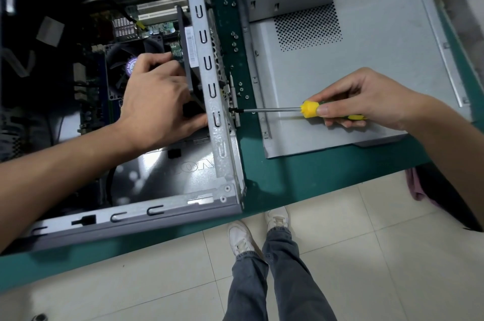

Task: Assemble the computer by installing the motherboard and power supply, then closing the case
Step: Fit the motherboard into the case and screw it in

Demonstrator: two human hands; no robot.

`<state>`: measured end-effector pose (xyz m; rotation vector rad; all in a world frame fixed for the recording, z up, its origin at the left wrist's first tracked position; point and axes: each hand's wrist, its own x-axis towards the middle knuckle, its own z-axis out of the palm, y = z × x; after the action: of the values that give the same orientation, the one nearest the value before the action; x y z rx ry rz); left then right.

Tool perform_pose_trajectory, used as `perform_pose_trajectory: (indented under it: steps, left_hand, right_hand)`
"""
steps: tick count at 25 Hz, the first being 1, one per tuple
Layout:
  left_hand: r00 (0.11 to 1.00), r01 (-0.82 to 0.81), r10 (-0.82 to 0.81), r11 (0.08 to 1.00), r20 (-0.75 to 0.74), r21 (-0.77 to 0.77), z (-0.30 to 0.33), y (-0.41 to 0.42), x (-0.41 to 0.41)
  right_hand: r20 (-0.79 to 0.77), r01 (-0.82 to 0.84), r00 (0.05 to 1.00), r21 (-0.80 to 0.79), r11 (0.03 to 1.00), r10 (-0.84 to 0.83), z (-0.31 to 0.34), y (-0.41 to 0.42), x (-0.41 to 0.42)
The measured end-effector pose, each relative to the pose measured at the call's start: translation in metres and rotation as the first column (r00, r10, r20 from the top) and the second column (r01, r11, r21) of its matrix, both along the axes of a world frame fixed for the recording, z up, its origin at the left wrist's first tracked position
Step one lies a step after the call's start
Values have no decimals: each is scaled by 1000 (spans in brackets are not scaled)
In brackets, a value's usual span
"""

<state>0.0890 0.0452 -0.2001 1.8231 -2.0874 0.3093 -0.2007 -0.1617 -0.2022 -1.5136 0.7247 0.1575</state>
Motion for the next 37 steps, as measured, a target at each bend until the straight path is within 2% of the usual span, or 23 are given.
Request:
perform_pose_trajectory:
  steps: [7,11,15,18,37]
  left_hand:
    - [1000,7,-6,1000,-25,12,-1,1,0]
    - [1000,-14,14,1000,-14,5,0,0,-1]
    - [1000,-6,6,1000,-17,3,0,1,0]
    - [1000,-16,16,1000,-9,9,-2,1,0]
    - [1000,-24,24,1000,3,-2,-2,-2,0]
  right_hand:
    - [1,-13,1000,4,1000,13,2,0,1]
    - [21,-1,1000,-63,998,3,5,4,1]
    - [36,7,999,-1,1000,-7,6,2,3]
    - [3,-13,1000,-25,1000,13,7,0,3]
    - [38,-25,999,-7,1000,25,3,-1,1]
